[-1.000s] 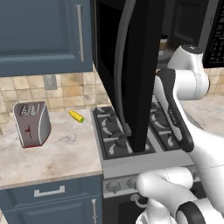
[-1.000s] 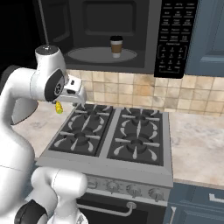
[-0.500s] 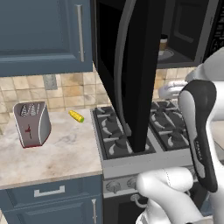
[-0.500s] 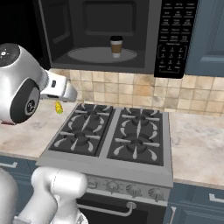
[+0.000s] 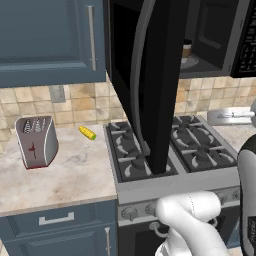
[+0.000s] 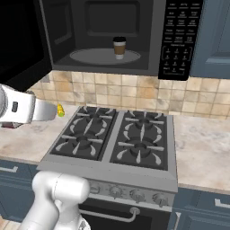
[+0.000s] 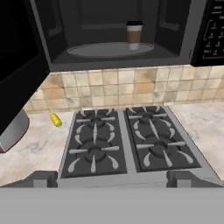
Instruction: Close the microwave door.
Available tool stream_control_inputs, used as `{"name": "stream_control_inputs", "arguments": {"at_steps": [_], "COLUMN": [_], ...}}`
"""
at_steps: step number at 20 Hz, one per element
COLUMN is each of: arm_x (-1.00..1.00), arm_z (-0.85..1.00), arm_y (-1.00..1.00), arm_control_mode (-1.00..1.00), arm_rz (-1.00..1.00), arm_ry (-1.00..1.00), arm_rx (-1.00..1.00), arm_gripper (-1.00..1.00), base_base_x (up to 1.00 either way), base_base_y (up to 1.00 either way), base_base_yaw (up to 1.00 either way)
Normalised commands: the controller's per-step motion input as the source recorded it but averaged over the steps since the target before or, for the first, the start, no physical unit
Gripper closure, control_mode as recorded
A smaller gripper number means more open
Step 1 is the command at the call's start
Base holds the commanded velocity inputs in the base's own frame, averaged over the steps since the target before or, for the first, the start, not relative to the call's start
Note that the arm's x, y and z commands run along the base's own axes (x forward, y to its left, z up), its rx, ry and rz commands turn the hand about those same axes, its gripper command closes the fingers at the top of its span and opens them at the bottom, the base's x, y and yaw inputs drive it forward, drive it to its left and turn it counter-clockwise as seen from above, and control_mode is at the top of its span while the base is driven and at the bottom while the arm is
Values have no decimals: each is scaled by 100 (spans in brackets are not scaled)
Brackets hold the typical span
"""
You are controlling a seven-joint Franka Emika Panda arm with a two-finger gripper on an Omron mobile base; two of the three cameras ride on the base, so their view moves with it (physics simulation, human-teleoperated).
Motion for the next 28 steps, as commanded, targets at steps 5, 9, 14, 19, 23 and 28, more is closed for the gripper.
{"name": "stream_control_inputs", "arguments": {"at_steps": [5,9,14,19,23,28], "arm_x": [-100,-100,-78,-16,19,71], "arm_z": [26,30,20,0,-1,-14], "arm_y": [25,72,100,100,100,96], "arm_control_mode": [-100,-100,-100,-100,-100,-100], "arm_rz": [-7,-13,-19,-26,-24,-26], "arm_ry": [-20,-31,-19,-8,0,-3], "arm_rx": [-10,-10,-26,-34,-38,-39], "arm_gripper": [-100,-100,-100,-100,-100,-100], "base_base_x": [0,0,0,0,0,0], "base_base_y": [0,0,0,0,0,0], "base_base_yaw": [0,0,0,0,0,0]}}
